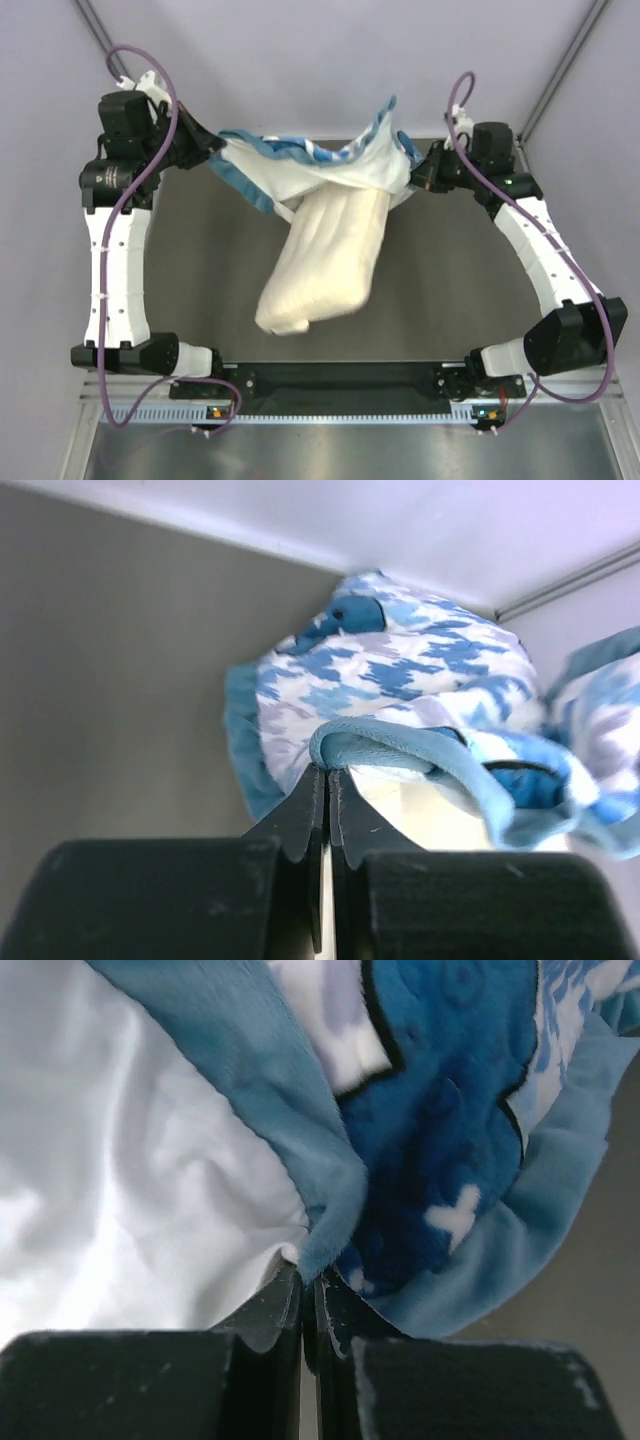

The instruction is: Put the pillow into the pillowcase

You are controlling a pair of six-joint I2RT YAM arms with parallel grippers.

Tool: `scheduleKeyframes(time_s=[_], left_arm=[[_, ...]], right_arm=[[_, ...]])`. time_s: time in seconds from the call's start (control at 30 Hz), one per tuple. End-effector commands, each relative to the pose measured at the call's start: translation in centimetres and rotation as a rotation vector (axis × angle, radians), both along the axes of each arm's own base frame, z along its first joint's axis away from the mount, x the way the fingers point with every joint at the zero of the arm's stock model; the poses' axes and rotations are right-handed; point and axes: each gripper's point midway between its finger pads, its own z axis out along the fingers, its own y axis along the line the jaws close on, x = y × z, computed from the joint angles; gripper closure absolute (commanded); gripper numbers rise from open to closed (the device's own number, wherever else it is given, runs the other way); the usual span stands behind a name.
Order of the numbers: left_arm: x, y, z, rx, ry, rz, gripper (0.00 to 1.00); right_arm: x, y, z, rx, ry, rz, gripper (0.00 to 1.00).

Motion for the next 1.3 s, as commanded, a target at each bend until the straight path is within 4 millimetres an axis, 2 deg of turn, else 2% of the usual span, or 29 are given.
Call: scheduleKeyframes(time_s=[0.0, 0.1, 0.13, 0.2, 0.23, 0.27, 0.3, 0.33, 0.37, 0.4, 0.43, 0.47, 0.5, 0.53, 0.57, 0.63, 0.67, 0.73, 0.83, 0.9, 0.93, 1.07, 1.17, 1.2, 1.27], left_arm=[[0.8, -0.4, 1.1, -0.071, -0.094, -0.002, 1.0], [0.8, -1.6, -1.0, -0.1, -0.093, -0.075, 1.0], [0.5, -2.7, -3.2, -0.123, -0.052, -0.138, 1.0], [-0.4, -3.9, -3.2, -0.13, -0.11, -0.199, 1.0], [-0.9, -5.1, -5.7, -0.131, -0.068, -0.243, 1.0], [-1.8, -5.7, -6.0, -0.121, -0.077, -0.263, 1.0], [-2.1, -6.3, -6.7, -0.102, -0.084, -0.288, 1.0], [-3.2, -8.0, -7.4, -0.096, -0.08, -0.342, 1.0], [-3.9, -8.5, -9.3, -0.08, -0.057, -0.35, 1.0], [-4.3, -9.1, -10.2, -0.057, -0.055, -0.363, 1.0], [-5.2, -10.3, -12.0, -0.042, -0.022, -0.388, 1.0], [-5.6, -10.3, -12.2, -0.027, -0.034, -0.374, 1.0], [-6.0, -10.4, -12.8, -0.023, -0.027, -0.372, 1.0], [-6.6, -10.6, -13.6, -0.021, -0.025, -0.378, 1.0], [-6.8, -10.6, -14.2, -0.018, -0.018, -0.377, 1.0], [-7.2, -10.5, -15.7, 0.001, -0.001, -0.375, 1.0], [-7.5, -10.5, -15.9, 0.004, -0.003, -0.38, 1.0], [-8.0, -10.4, -17.4, 0.024, 0.016, -0.387, 1.0], [-9.1, -10.3, -18.0, 0.047, 0.001, -0.406, 1.0], [-9.5, -10.4, -18.5, 0.061, -0.001, -0.417, 0.99], [-9.8, -10.5, -19.1, 0.068, 0.004, -0.422, 0.98], [-10.3, -11.1, -20.8, 0.096, 0.035, -0.449, 0.92], [-10.4, -11.9, -21.4, 0.14, 0.039, -0.471, 0.72], [-10.3, -12.0, -21.4, 0.161, 0.035, -0.47, 0.58], [-10.0, -12.1, -21.0, 0.223, 0.025, -0.458, 0.47]], right_arm=[[0.4, 0.6, 1.6, -0.035, -0.114, 0.001, 1.0], [1.3, 0.4, -0.1, -0.056, -0.058, -0.02, 1.0], [1.6, 0.1, -0.5, -0.07, -0.047, -0.04, 1.0], [1.6, -0.6, -2.3, -0.096, -0.007, -0.077, 0.98], [1.6, -1.2, -3.1, -0.114, 0.008, -0.112, 0.95], [1.2, -1.6, -4.7, -0.129, 0.037, -0.129, 0.84], [1.1, -1.9, -5.4, -0.135, 0.046, -0.144, 0.77], [0.9, -2.2, -6.2, -0.142, 0.058, -0.157, 0.7], [0.2, -2.6, -7.7, -0.151, 0.09, -0.168, 0.46], [-0.1, -2.8, -8.2, -0.155, 0.098, -0.175, 0.38], [-0.5, -2.9, -8.7, -0.159, 0.102, -0.18, 0.32], [-1.6, -3.3, -9.7, -0.163, 0.12, -0.196, 0.21], [-2.2, -3.5, -10.1, -0.164, 0.125, -0.203, 0.16], [-3.2, -3.8, -11.9, -0.167, 0.159, -0.21, 0.12], [-4.0, -3.9, -11.4, -0.153, 0.141, -0.214, 0.08], [-5.6, -3.8, -12.2, -0.134, 0.154, -0.202, 0.06], [-6.9, -3.7, -13.8, -0.118, 0.203, -0.2, 0.05], [-8.4, -3.8, -14.4, -0.093, 0.216, -0.208, 0.04], [-11.3, -4.2, -18.1, -0.085, 0.324, -0.233, 0.03], [-12.3, -4.1, -18.8, -0.073, 0.343, -0.231, 0.02], [-13.1, -4.0, -20.0, -0.064, 0.382, -0.229, 0.02], [-14.3, -3.1, -22.3, -0.034, 0.455, -0.188, 0.01], [-14.7, -2.0, -23.3, 0.002, 0.476, -0.157, 0.01], [-14.4, -1.7, -23.2, 0.015, 0.461, -0.149, 0.01], [-14.7, -1.1, -23.7, 0.016, 0.478, -0.132, 0.03]])
